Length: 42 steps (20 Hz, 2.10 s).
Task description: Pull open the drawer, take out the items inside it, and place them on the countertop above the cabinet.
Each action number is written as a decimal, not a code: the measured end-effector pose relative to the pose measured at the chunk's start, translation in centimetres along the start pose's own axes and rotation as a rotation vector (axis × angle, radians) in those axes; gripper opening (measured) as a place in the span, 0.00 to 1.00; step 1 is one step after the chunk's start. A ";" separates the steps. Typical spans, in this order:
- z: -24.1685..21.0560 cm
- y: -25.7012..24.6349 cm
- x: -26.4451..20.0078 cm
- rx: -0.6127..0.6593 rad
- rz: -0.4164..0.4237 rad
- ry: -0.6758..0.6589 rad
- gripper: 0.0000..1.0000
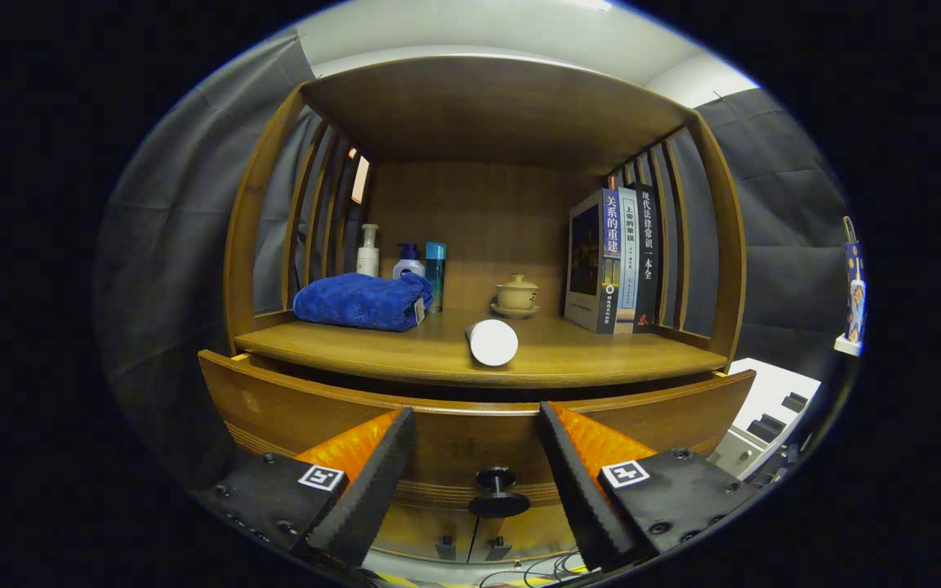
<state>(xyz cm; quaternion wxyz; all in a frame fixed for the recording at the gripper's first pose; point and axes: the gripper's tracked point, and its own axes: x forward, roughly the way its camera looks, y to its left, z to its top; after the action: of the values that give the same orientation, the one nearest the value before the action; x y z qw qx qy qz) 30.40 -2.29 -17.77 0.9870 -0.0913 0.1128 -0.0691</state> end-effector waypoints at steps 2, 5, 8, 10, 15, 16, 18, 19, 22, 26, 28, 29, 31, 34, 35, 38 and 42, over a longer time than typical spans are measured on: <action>0.9 0.2 2.1 -0.005 0.000 0.002 0.99; 1.2 0.2 3.0 -0.002 0.001 0.002 0.99; 1.0 0.1 3.5 -0.005 0.001 0.001 0.98; 0.8 -0.3 3.9 -0.018 -0.002 0.006 0.98; -0.1 -1.6 4.3 -0.013 -0.025 0.017 0.99; 0.0 -1.8 3.9 0.005 -0.021 0.011 0.99; 1.0 -2.9 2.6 0.009 -0.028 -0.014 0.99; 1.8 -3.4 1.5 0.005 -0.030 -0.036 0.99; 4.9 -4.5 -2.8 0.020 -0.018 -0.094 0.99; 8.6 -6.8 -9.2 0.031 0.004 -0.152 0.98; 9.9 -7.8 -12.5 0.055 0.015 -0.165 0.98; 10.5 -8.2 -14.0 0.069 0.024 -0.170 0.98; 11.6 -9.4 -17.0 0.064 0.032 -0.186 0.98; 13.3 -11.4 -21.0 -0.004 -0.006 -0.234 0.98; 13.7 -11.3 -22.2 -0.025 -0.007 -0.247 0.98; 13.6 -10.5 -25.2 -0.057 0.015 -0.245 0.98; 12.6 -9.0 -27.7 0.007 0.075 -0.209 0.98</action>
<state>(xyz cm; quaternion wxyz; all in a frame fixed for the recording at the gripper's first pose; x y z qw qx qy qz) 5.55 -4.67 1.84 0.9956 -0.0901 0.0121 -0.0225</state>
